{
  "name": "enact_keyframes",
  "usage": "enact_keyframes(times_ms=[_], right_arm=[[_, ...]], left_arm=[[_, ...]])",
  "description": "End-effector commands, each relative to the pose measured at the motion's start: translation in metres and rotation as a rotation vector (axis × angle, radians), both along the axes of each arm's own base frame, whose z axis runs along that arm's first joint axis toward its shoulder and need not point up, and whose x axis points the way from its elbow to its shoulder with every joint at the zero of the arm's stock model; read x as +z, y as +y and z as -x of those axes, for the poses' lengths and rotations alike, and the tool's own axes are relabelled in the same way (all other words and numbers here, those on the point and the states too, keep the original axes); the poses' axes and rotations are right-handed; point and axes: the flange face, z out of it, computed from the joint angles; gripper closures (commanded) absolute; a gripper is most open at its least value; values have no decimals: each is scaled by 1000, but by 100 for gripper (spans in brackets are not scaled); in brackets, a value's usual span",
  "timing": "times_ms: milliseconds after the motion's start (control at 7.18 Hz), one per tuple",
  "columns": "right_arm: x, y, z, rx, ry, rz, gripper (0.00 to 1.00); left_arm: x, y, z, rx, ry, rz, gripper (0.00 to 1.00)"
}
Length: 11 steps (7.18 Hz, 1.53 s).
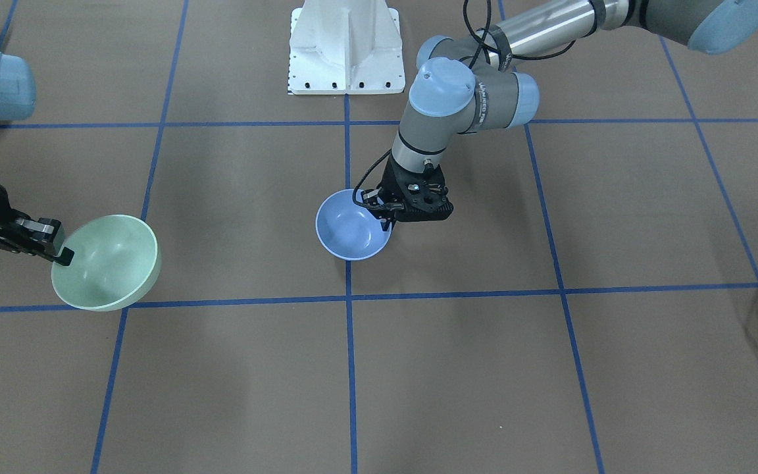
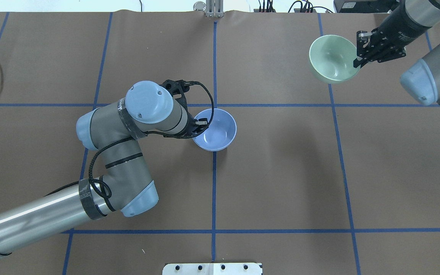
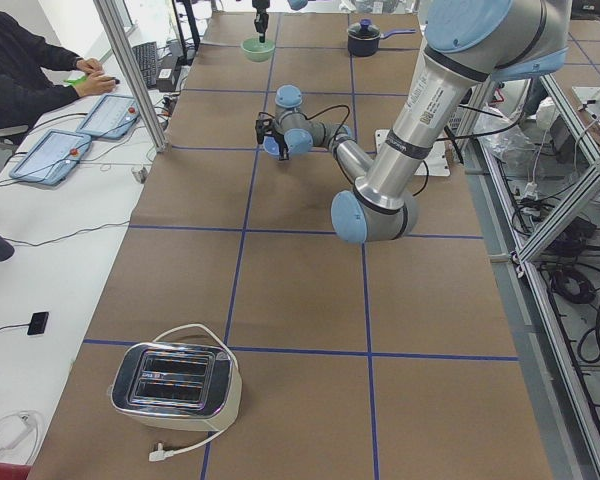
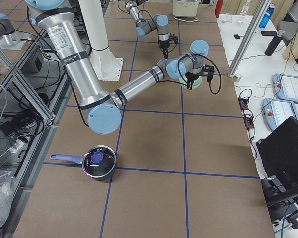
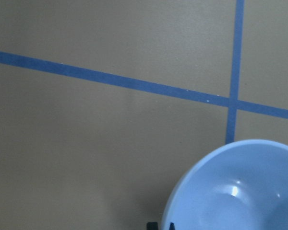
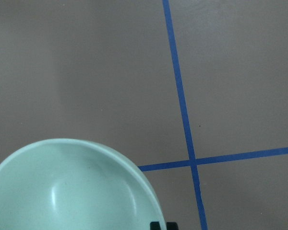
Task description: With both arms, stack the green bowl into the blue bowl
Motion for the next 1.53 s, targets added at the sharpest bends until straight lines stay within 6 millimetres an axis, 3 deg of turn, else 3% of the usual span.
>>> enact_keyframes(times_ms=[0,557,836,975,1115,1254,1393], right_arm=[[-3,0,5,3,8,-6,100],[0,-1,5,9,16,-3,100],[0,-1,5,10,16,-2,100],[0,-1,5,12,16,0,100],[-1,0,5,13,15,0,100],[-6,0,7,25,10,15,100],[-13,6,16,23,4,20,100]], left_arm=[[4,11,-12,-10,-24,-21,100],[5,15,-14,-5,-23,-22,100],[5,16,-14,-4,-21,-22,70],[5,16,-13,-2,-20,-29,37],[-1,19,-9,3,-6,-37,15],[-3,22,2,20,3,-56,3],[-6,31,28,78,26,-112,3]])
